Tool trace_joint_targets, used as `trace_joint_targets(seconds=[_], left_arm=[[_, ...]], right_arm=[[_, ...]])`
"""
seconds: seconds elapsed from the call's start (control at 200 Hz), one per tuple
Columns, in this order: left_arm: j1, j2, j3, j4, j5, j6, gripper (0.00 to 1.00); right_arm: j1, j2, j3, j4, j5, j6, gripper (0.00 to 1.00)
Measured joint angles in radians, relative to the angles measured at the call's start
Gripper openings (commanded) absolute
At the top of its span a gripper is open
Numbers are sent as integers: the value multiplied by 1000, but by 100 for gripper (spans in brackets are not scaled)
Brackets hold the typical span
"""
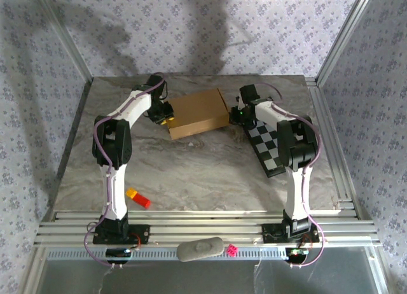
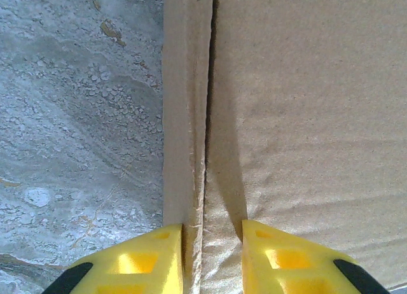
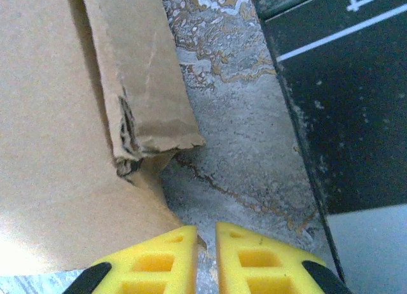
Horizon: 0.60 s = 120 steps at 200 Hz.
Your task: Fold the paper box
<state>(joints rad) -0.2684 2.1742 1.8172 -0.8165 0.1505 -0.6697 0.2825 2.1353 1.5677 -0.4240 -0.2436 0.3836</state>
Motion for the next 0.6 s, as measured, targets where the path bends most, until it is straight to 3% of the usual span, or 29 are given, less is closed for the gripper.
trace_joint_targets(seconds=[0.6], left_arm=[[0,0,0,0,-1,0,25]], right_arm=[[-3,100,130,-130,22,66,17]])
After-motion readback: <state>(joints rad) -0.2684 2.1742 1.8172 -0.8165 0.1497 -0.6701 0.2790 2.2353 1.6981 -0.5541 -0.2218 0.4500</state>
